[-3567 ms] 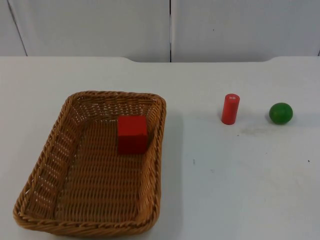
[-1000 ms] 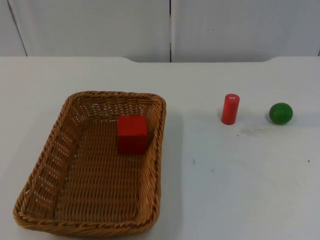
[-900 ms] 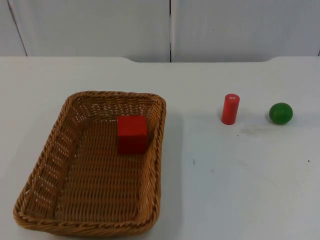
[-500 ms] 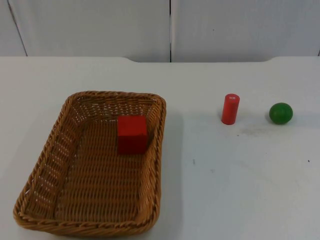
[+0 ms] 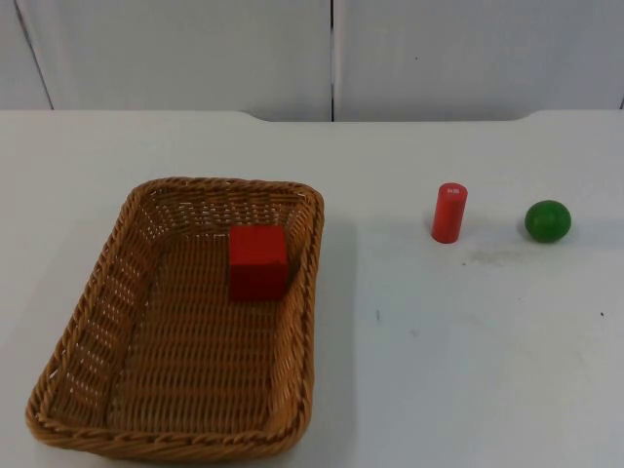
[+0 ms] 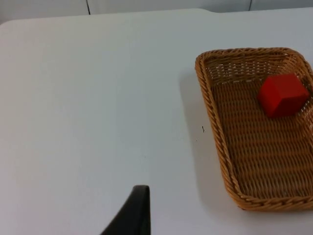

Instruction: Pick up the basket with the left hand and place the object to the left of the red cylinder into the basket with the right hand.

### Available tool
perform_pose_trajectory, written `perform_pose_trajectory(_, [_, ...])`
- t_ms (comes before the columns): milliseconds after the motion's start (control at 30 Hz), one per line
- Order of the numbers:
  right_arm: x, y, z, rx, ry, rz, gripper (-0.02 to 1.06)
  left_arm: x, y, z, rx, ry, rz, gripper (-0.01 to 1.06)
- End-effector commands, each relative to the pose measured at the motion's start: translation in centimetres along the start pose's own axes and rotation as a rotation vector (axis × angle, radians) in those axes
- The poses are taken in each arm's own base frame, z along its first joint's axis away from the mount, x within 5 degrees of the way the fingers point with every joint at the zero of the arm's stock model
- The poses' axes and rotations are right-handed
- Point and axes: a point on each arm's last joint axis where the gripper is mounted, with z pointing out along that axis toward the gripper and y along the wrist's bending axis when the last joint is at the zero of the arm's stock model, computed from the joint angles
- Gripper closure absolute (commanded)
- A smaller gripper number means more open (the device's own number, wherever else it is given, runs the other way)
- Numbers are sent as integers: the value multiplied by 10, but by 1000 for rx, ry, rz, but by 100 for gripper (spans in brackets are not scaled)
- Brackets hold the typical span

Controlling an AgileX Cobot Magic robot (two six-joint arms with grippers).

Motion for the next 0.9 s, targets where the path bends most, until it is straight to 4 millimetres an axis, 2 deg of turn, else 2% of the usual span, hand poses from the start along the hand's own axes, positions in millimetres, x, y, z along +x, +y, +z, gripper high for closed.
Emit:
perform_pose_trajectory(0, [-1,0,-1,6,-17,-1,-1,0,0,-1,-12,-6,0,0])
perform_pose_trajectory(467, [-1,0,-1,6,-17,-1,-1,0,0,0,-117,-5,-53,0])
perform_pose_trajectory(867, [-1,0,-1,6,-17,-1,-1,0,0,0,-121,-4,-52,0])
